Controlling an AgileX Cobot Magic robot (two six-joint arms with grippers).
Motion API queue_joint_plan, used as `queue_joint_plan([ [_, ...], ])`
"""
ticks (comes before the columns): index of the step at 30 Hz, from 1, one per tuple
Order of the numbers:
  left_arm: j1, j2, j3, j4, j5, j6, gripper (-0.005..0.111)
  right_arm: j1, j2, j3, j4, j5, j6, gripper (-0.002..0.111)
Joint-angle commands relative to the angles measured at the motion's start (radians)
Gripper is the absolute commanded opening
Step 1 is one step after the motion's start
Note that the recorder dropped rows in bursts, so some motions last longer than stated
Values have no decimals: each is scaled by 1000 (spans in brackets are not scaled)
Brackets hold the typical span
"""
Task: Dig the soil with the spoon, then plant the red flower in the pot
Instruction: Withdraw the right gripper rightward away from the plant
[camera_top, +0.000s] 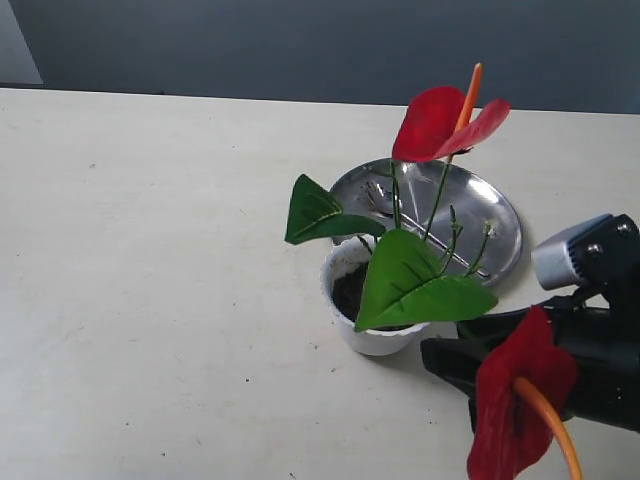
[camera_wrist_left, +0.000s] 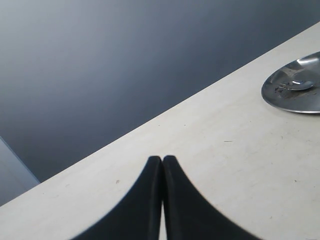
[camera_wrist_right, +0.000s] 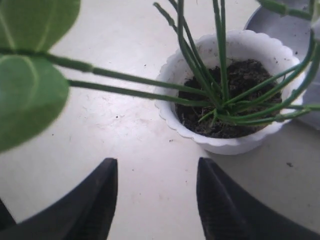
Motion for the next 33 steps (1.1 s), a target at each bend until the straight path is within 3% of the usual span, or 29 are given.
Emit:
queue_joint_plan([
  [1, -7, -5, -2, -8, -12, -6, 1, 1, -2, 17, -2, -2, 19, 47],
  [14, -7, -5, -2, -8, -12, -6, 1, 1, -2, 46, -2, 10, 54, 46],
  [19, -7, -5, -2, -8, -12, -6, 1, 1, -2, 57, -2, 9, 64, 31],
  [33, -7, -5, -2, -8, -10, -6, 1, 1, -2, 103, -2, 18, 115, 36],
])
